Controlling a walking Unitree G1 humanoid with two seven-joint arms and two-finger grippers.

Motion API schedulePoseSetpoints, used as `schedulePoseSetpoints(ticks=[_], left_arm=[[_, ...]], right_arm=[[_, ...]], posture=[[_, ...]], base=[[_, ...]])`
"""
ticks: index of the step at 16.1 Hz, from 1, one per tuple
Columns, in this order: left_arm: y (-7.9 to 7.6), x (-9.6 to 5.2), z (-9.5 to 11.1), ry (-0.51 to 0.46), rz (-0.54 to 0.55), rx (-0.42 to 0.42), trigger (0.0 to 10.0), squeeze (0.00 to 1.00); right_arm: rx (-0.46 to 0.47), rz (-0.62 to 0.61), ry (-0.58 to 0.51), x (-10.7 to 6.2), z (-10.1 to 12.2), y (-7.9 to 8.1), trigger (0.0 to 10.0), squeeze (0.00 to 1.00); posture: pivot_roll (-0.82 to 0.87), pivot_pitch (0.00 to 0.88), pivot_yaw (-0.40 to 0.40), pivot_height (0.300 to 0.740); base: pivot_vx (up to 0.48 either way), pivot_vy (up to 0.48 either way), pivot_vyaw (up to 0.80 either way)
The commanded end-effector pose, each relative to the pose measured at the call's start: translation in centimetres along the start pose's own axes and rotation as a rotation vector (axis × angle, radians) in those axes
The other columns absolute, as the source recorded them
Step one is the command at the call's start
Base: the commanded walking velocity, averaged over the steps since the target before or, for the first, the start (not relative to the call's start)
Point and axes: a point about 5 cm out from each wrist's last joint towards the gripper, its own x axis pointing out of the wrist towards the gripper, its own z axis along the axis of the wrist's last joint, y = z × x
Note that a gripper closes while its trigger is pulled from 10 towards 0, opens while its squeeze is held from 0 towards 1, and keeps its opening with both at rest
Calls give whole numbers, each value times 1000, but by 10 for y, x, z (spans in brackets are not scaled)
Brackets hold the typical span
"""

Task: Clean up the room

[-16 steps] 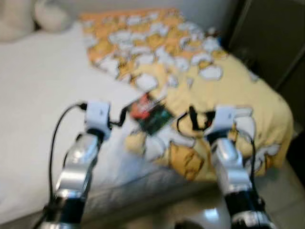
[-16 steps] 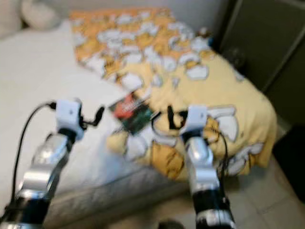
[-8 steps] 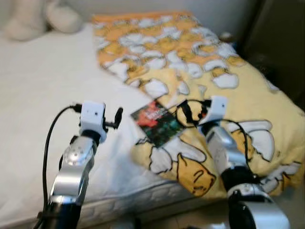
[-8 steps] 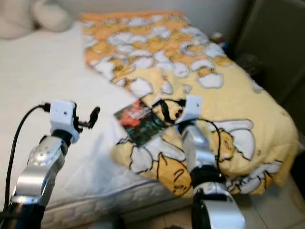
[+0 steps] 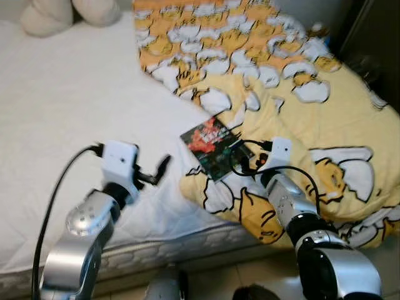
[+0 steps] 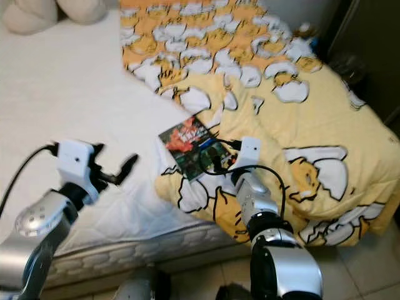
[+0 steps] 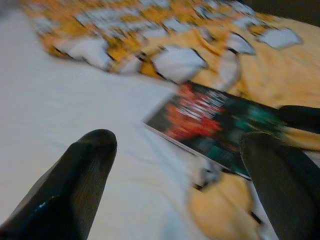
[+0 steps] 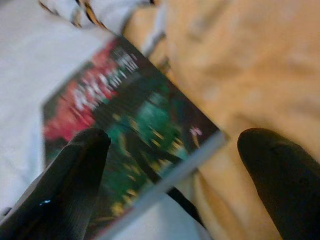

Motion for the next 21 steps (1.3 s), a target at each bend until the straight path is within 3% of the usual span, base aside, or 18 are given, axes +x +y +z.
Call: schedulePoseSetpoints(ticks=[1, 3, 5, 11, 13, 17, 21], left_arm=[[-8, -4, 3, 3, -42, -17, 10000, 0], [-16, -9, 3, 25, -47, -53, 10000, 0], [-17, -12, 2, 40, -39, -59, 10000, 0], [-13, -22, 6, 52, 6, -49, 10000, 0], [-22, -25, 11, 19, -57, -27, 10000, 0], [-28, -26, 8, 34, -80, -1, 10000, 0], [-26, -26, 8, 26, -71, 10, 10000, 0]], right_arm=[[-27, -18, -16, 1, 6, -2, 10000, 0], [-88, -73, -16, 1, 8, -9, 10000, 0], [-80, -83, 0, 1, 6, -10, 10000, 0], [10, 48, -25, 12, 13, 25, 10000, 0], [32, 99, -34, 13, 14, 37, 10000, 0], [31, 108, -34, 15, 16, 41, 10000, 0], [29, 156, -102, 19, 34, 55, 10000, 0]], posture=[[314, 213, 46, 710], [306, 238, 41, 710], [312, 253, 35, 710], [341, 261, 19, 710], [352, 258, 12, 710], [350, 261, 11, 710], [350, 252, 5, 710]], base=[[0, 0, 0], [0, 0, 0], [0, 0, 0], [0, 0, 0], [0, 0, 0], [0, 0, 0], [0, 0, 0]])
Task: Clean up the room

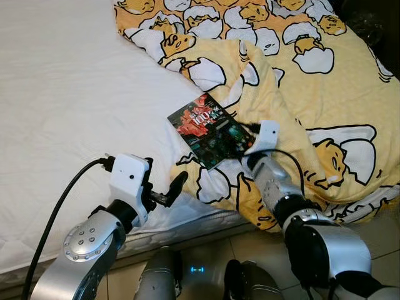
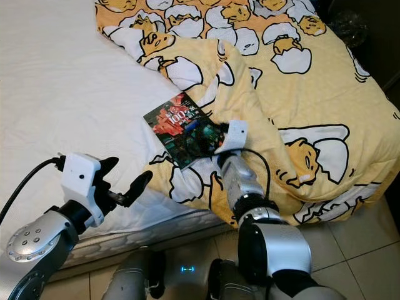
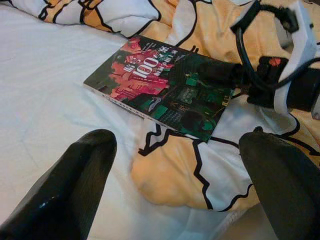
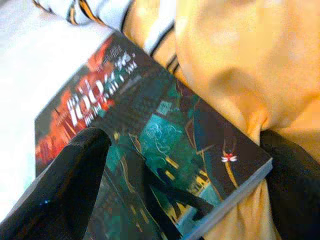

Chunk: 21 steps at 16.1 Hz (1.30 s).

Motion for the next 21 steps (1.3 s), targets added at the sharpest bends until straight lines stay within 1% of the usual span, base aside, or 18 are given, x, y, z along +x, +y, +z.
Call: schedulePoseSetpoints(ticks=[1, 3, 4, 5, 6, 7, 8, 9, 11, 13, 15, 18, 20, 21], left_arm=[[0, -2, -1, 2, 2, 10, 10000, 0], [-1, -1, -1, 1, 0, 10, 10000, 0], [-1, 0, -1, 1, -2, 11, 10000, 0], [-1, 0, -1, 1, -3, 11, 10000, 0], [-1, 0, -1, 2, -3, 11, 10000, 0], [-1, 0, -2, 4, -3, 10, 10000, 0], [-1, 0, -3, 8, -3, 7, 10000, 0], [-1, 0, -4, 10, -3, 5, 10000, 0], [-1, 1, -4, 10, -4, 2, 10000, 0], [-1, 1, -4, 10, -4, -1, 10000, 0], [-2, 4, -5, 12, -5, -19, 10000, 0], [-2, 6, -5, 11, -6, -26, 10000, 0], [-3, 9, -6, 9, -11, -33, 10000, 0], [-3, 10, -6, 8, -14, -34, 10000, 0]], right_arm=[[-4, 37, -7, 3, 1, 10, 10000, 0], [3, 43, -4, 3, 1, 12, 10000, 0], [18, 64, 5, 5, 0, 19, 10000, 0], [45, 78, 19, 6, -2, 24, 10000, 0], [63, 83, 30, 6, -4, 26, 10000, 0], [91, 84, 44, 6, -6, 28, 9725, 0], [158, 106, 85, 6, -14, 34, 0, 0], [188, 129, 111, 6, -19, 39, 0, 0], [202, 191, 138, 6, -25, 52, 0, 0], [205, 200, 141, 6, -26, 54, 0, 0], [234, 236, 115, 8, -19, 60, 0, 0], [242, 276, 84, 10, -11, 66, 0, 0], [230, 321, 46, 11, -4, 72, 0, 0], [206, 333, 34, 10, -3, 74, 0, 0]], posture=[[347, 252, 2, 710], [346, 252, 2, 710], [346, 252, 3, 710], [348, 251, 2, 710], [348, 251, 2, 710], [347, 250, 0, 710], [347, 250, -1, 710], [347, 250, -1, 710], [342, 249, -2, 710], [339, 248, -3, 710], [324, 245, -2, 710], [316, 239, -3, 710], [303, 229, -4, 710], [297, 221, -5, 710]], base=[[0, 0, 0], [0, 0, 0], [0, 0, 0], [0, 0, 0], [0, 0, 0], [0, 0, 0], [0, 0, 0], [0, 0, 0], [0, 0, 0], [0, 0, 0], [0, 0, 0], [0, 0, 0], [0, 0, 0], [0, 0, 0]])
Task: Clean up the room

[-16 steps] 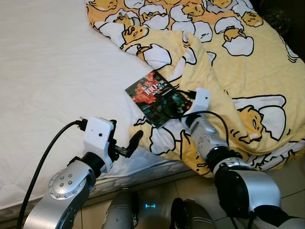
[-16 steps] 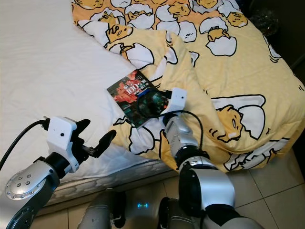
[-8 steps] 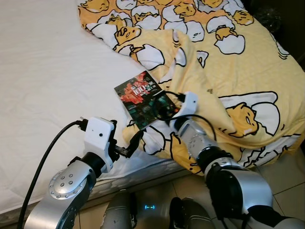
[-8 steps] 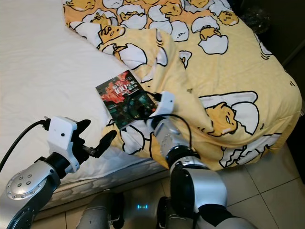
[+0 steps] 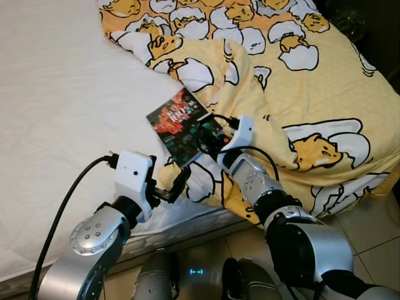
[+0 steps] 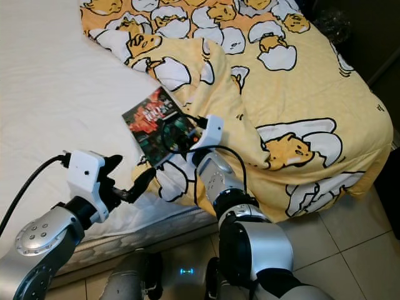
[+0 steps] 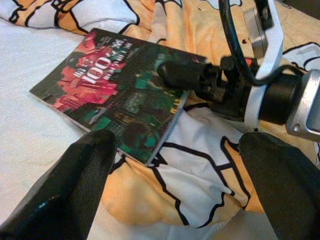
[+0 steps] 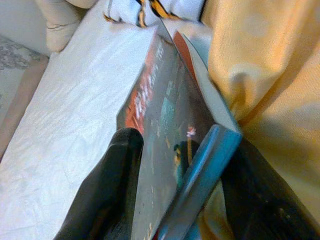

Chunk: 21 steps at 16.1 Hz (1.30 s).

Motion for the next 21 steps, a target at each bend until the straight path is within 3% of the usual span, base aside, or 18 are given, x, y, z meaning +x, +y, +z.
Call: schedulePoseSetpoints(ticks=[1, 3, 4, 6, 12, 15, 16, 17, 18, 19, 21], left_arm=[[-1, 1, -4, 14, -5, -5, 10000, 0], [-1, 3, -5, 12, -9, -5, 10000, 0], [0, 5, -5, 7, -11, -3, 10000, 0], [0, 8, -5, 2, -11, -1, 10000, 0], [5, 22, -7, 2, 3, 25, 10000, 0], [4, 29, -7, -6, -12, 20, 10000, 0], [3, 33, -8, -9, -22, 20, 10000, 0], [2, 33, -8, -9, -24, 21, 10000, 0], [2, 35, -8, -11, -29, 22, 10000, 0], [1, 37, -8, -14, -35, 24, 10000, 0], [5, 40, -9, -6, -14, 33, 10000, 0]], right_arm=[[-30, 87, -13, 6, 1, 19, 0, 0], [-145, 127, -23, 5, -4, 27, 0, 0], [-279, 175, -42, 0, -12, 38, 0, 0], [-365, 211, -75, -9, -18, 49, 0, 0], [-325, 276, -114, -47, -21, 72, 0, 0], [-329, 250, -95, -65, -13, 63, 0, 0], [-379, 182, -9, -73, -22, 47, 0, 0], [-394, 166, 10, -75, -24, 43, 2235, 0], [-429, 124, 34, -76, -26, 36, 10000, 0], [-443, 85, 33, -78, -26, 29, 10000, 1000], [-455, 103, 11, -81, -20, 35, 10000, 1000]], posture=[[297, 221, -5, 710], [286, 206, -10, 710], [276, 194, -13, 710], [266, 179, -19, 710], [216, 151, -18, 710], [184, 138, -15, 710], [170, 133, -9, 710], [168, 133, -8, 710], [163, 128, -6, 710], [161, 127, -5, 710], [157, 120, -2, 710]], base=[[0, 0, 0], [0, 0, 0], [0, 0, 0], [0, 0, 0], [0, 0, 0], [0, 0, 0], [0, 0, 0], [0, 0, 0], [0, 0, 0], [0, 0, 0], [0, 0, 0]])
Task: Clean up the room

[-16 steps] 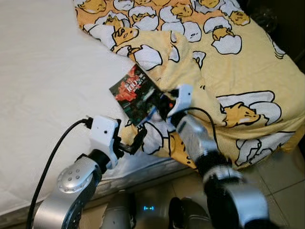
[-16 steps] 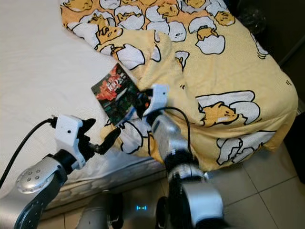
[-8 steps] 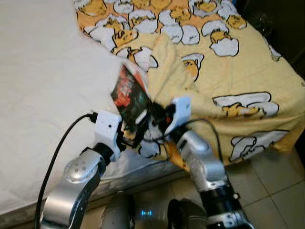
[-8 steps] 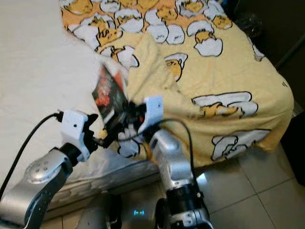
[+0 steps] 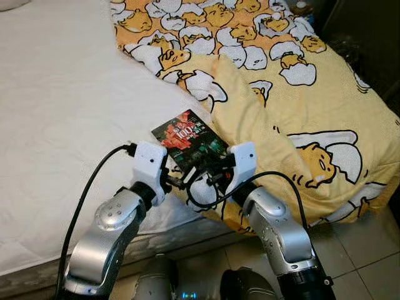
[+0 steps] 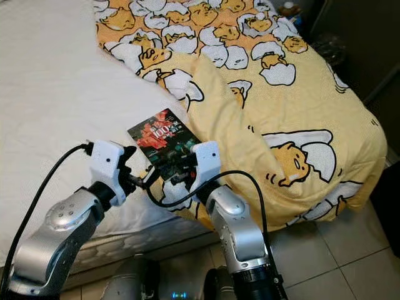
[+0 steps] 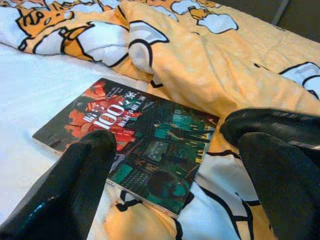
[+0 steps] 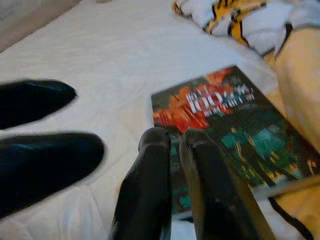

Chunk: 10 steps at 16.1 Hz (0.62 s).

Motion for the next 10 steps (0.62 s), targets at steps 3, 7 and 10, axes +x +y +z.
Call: schedulePoseSetpoints(ticks=[3, 7, 10], left_arm=[[15, 8, -19, 71, 105, -135, 10000, 0], [42, 32, -28, 92, 176, -214, 10000, 0], [54, 38, -17, 39, 224, -93, 10000, 0]], right_arm=[[-130, -35, -92, 2, 20, -1, 10000, 1000], [-271, -199, -125, -14, 19, -26, 10000, 0], [-271, -341, -118, -38, 6, -48, 10000, 1000]], posture=[[145, 107, -5, 710], [91, 108, -19, 710], [47, 47, -15, 710]], base=[[0, 0, 0], [0, 0, 0], [0, 0, 0]])
